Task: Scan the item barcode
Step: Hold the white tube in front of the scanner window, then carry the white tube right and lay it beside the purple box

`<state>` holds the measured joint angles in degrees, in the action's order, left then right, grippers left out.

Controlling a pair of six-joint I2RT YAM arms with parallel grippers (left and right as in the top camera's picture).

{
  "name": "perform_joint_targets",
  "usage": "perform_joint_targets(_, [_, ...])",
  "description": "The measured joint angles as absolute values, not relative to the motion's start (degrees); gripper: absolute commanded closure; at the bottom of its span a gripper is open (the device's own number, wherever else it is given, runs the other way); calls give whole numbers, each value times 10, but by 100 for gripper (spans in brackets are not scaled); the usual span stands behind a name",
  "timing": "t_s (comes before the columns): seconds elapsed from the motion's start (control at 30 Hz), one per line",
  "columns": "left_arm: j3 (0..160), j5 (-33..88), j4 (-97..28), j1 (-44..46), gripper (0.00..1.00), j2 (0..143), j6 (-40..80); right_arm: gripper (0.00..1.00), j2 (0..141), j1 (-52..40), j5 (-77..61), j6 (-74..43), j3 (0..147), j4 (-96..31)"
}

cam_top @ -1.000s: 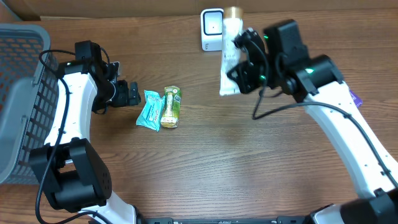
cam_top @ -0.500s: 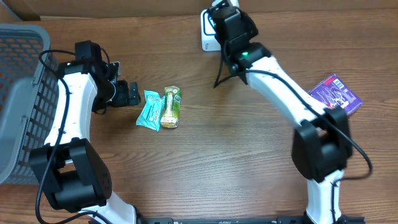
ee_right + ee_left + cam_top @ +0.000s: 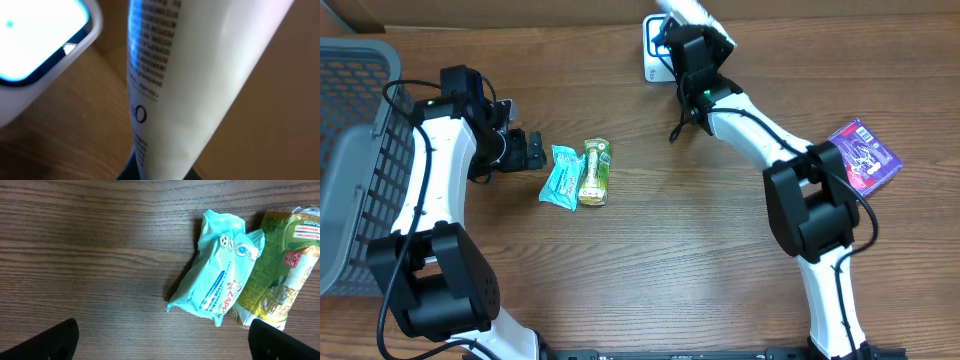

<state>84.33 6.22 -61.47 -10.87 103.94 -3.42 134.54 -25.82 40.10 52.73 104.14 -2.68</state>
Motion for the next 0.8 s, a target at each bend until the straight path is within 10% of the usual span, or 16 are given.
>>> perform_joint_targets(0.8, [843, 62, -615, -109, 0, 1039, -34, 96, 1385, -273, 458, 592, 1041, 7])
